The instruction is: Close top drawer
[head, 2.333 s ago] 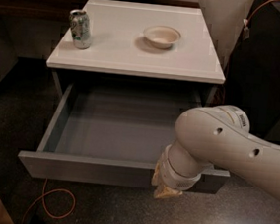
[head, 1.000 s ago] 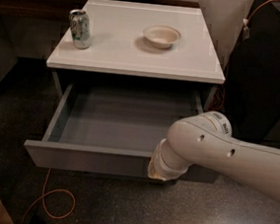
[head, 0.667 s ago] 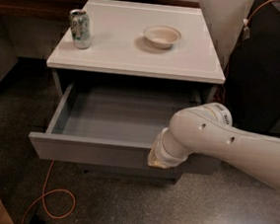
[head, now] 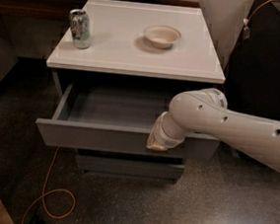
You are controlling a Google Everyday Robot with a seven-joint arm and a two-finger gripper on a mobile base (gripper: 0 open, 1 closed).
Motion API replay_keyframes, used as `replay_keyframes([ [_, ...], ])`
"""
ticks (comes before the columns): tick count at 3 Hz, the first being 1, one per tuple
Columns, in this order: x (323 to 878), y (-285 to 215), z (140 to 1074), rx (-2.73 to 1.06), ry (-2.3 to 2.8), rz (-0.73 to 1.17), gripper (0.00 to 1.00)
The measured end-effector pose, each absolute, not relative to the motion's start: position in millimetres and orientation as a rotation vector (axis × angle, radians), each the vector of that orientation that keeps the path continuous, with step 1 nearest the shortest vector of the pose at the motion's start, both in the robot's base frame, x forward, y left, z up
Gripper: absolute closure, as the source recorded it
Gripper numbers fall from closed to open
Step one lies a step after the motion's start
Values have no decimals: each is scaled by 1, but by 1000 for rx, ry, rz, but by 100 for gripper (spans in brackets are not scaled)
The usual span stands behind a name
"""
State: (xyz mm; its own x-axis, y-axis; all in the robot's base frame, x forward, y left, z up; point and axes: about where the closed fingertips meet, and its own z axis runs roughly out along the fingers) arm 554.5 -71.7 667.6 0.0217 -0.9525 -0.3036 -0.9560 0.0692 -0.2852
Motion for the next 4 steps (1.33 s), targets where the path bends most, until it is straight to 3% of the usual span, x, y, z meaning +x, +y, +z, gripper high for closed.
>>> replay_keyframes([
  [4, 673, -74, 666, -1848, 1910, 29, 100],
])
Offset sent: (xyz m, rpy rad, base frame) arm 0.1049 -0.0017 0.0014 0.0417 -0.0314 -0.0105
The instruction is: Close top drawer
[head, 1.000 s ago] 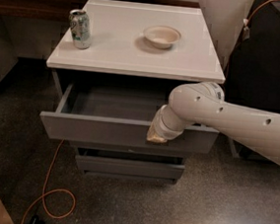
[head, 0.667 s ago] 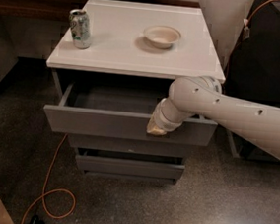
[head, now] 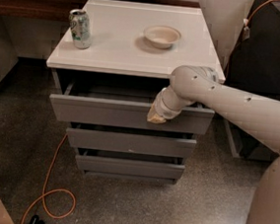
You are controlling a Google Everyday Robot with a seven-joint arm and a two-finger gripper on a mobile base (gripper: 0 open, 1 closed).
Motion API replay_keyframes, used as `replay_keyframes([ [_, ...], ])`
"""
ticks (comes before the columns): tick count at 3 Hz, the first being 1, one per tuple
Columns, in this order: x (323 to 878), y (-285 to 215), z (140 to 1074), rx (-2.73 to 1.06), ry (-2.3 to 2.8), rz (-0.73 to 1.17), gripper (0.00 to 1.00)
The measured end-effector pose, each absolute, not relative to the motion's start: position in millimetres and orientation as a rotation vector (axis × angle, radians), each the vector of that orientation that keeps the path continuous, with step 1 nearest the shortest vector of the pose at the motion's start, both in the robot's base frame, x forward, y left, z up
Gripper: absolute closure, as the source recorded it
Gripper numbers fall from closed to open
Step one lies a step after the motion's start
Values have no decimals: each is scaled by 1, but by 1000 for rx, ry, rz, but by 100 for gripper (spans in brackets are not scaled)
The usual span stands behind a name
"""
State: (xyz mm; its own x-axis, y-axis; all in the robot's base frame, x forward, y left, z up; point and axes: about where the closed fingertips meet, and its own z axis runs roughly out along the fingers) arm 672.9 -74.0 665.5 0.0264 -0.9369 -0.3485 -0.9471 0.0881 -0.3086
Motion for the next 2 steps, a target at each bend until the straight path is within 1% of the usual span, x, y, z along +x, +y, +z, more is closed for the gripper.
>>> replay_keyframes([
  [1, 714, -70, 666, -1842, 1895, 29, 100],
  [2, 719, -70, 668, -1837, 1891, 26, 100],
])
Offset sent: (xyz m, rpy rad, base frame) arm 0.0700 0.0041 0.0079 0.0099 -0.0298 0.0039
